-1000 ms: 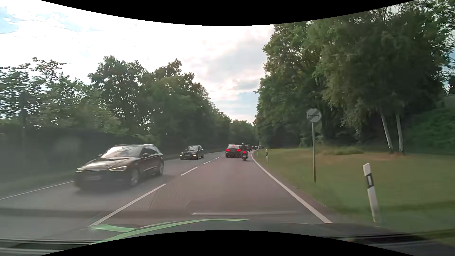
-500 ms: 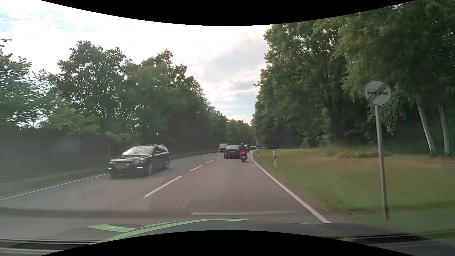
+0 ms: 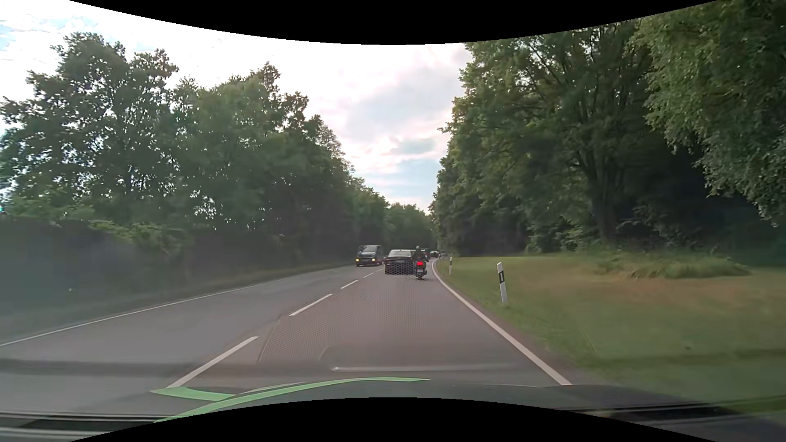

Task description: Follow the waypoints while adhering to traffic rules and regulations

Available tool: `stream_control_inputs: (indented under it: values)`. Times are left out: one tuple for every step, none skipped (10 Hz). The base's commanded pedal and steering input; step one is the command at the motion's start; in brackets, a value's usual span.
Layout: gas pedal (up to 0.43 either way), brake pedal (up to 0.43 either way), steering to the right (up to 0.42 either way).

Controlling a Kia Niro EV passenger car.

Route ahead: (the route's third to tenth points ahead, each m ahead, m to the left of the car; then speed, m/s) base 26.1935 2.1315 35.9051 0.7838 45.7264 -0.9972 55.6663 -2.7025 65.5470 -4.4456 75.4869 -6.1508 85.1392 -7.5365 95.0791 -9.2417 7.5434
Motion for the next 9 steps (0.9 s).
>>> stream_control_inputs:
  values:
    - [0.008, 0.0, 0.016]
    - [0.0, 0.0, 0.016]
    - [0.0, 0.0, 0.016]
    - [0.0, 0.0, 0.016]
    - [0.0, 0.0, 0.016]
    - [0.0, 0.0, 0.016]
    - [0.0, 0.0, 0.016]
    - [0.0, 0.0, 0.016]
    - [0.0, 0.0, 0.016]
